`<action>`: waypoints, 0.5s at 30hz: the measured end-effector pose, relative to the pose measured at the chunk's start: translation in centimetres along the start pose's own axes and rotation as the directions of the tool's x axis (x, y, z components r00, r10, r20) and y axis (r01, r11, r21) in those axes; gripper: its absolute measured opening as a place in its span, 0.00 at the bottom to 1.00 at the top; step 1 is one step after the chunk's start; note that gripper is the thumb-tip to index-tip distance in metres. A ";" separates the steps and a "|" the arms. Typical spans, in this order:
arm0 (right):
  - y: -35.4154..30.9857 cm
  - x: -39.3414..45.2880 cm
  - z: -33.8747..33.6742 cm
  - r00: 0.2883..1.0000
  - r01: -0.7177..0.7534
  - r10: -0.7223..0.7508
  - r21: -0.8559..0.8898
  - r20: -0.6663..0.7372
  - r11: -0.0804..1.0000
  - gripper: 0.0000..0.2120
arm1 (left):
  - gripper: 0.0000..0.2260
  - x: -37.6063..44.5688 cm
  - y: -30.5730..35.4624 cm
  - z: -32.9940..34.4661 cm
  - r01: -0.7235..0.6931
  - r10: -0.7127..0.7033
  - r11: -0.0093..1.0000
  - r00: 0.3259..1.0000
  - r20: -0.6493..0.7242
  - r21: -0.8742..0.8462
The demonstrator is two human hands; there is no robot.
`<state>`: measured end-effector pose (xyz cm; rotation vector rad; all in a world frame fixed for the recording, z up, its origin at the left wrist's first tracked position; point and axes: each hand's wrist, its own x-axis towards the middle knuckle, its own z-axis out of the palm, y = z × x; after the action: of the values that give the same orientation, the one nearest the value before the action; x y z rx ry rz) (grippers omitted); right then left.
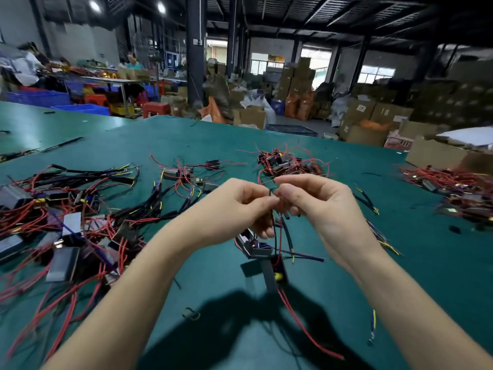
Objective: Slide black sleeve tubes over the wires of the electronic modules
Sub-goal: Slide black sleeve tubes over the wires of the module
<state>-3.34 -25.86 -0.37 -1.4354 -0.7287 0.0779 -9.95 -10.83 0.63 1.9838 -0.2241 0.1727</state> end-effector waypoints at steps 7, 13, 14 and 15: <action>0.2 -0.5 -1.0 0.992 -0.111 0.124 0.368 -0.013 0.923 0.08 | 0.12 -2.1 -0.1 -0.8 -0.049 0.333 0.801 0.865 -0.376 0.596; 1.7 -0.4 -2.9 0.903 -0.412 0.427 0.369 0.045 0.833 0.03 | 0.08 -2.6 -1.3 -0.6 -0.138 -0.088 0.821 0.928 -0.361 -0.554; 2.5 -0.4 -3.1 0.855 -0.509 0.514 0.293 0.065 0.810 0.01 | 0.08 -2.5 -1.9 -0.4 -0.088 -0.150 0.775 0.936 -0.318 -0.626; 3.3 -0.3 -3.4 0.804 -0.594 0.587 0.185 0.095 0.783 0.02 | 0.08 -2.3 -2.3 -0.1 -0.026 -0.201 0.754 0.942 -0.268 -0.657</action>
<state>-0.66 -28.35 -3.42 -1.4152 -0.2549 0.6529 -11.67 -9.64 -1.90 1.2297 0.0326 0.3103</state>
